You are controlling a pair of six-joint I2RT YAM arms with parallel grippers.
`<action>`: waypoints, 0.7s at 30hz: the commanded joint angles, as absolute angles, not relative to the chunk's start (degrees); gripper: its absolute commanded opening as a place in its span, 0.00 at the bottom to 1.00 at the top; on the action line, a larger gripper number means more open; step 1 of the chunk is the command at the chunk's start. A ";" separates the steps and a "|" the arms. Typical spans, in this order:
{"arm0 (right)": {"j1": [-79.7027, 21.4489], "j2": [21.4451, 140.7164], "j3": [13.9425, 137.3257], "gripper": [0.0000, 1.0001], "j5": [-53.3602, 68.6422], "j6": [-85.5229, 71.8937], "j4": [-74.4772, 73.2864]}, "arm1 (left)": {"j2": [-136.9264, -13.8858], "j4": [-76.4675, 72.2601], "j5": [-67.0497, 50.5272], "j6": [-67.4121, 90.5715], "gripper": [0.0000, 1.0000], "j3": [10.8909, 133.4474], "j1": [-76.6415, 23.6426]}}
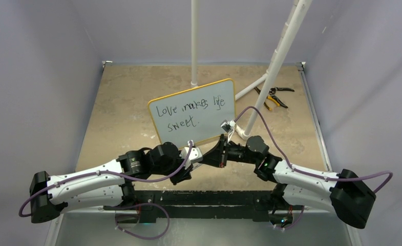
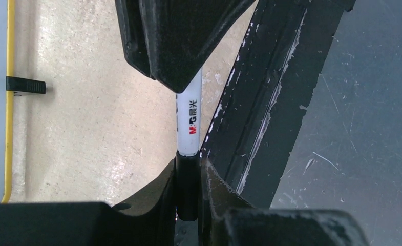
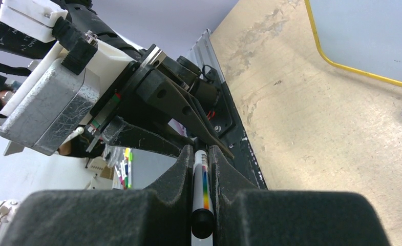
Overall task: Write a sentence on the whiteboard
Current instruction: Close the whiteboard marker at the center of the board.
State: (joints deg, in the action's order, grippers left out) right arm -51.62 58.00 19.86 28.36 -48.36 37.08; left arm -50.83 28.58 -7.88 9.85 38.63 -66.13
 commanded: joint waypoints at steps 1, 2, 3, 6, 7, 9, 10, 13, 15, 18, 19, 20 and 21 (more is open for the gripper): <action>-54.73 60.62 19.32 0.00 30.83 -47.33 35.57 | -48.91 9.99 -9.14 8.97 0.00 41.63 -66.27; -54.89 60.84 19.33 0.00 30.91 -47.41 35.67 | -48.87 9.83 -9.23 8.92 0.00 41.70 -66.27; -55.11 61.09 19.34 0.00 31.00 -47.50 35.97 | -48.82 9.46 -9.36 8.88 0.00 41.74 -66.27; -55.90 62.05 19.25 0.00 31.18 -47.55 36.48 | -48.69 8.66 -9.87 8.92 0.00 41.82 -66.20; -56.16 62.26 19.25 0.00 31.20 -47.55 36.68 | -48.61 8.48 -10.03 8.84 0.00 41.83 -66.18; -56.65 62.88 19.18 0.00 31.35 -47.42 37.10 | -48.67 8.12 -11.03 8.79 0.00 41.92 -66.10; -56.87 63.04 19.10 0.00 31.52 -47.19 37.32 | -48.69 8.11 -11.61 8.94 0.00 41.96 -66.02; -57.41 63.45 18.94 0.00 31.95 -46.11 37.36 | -48.46 7.70 -13.15 9.20 0.00 42.18 -65.84; -57.73 63.61 18.75 0.00 32.18 -45.42 37.60 | -48.22 7.37 -14.09 9.52 0.00 42.26 -65.62; -58.11 64.25 18.34 0.00 33.41 -44.67 38.70 | -48.13 7.09 -15.34 9.83 0.00 42.36 -65.16; -58.29 64.59 18.29 0.00 34.00 -44.45 39.21 | -48.02 6.99 -15.75 9.89 0.00 42.36 -64.94; -58.54 65.00 18.29 0.00 34.47 -44.21 39.54 | -47.99 6.87 -16.01 9.97 0.00 42.41 -64.75; -58.80 65.43 18.33 0.00 34.98 -43.92 39.52 | -47.99 6.91 -16.20 9.95 0.00 42.56 -64.62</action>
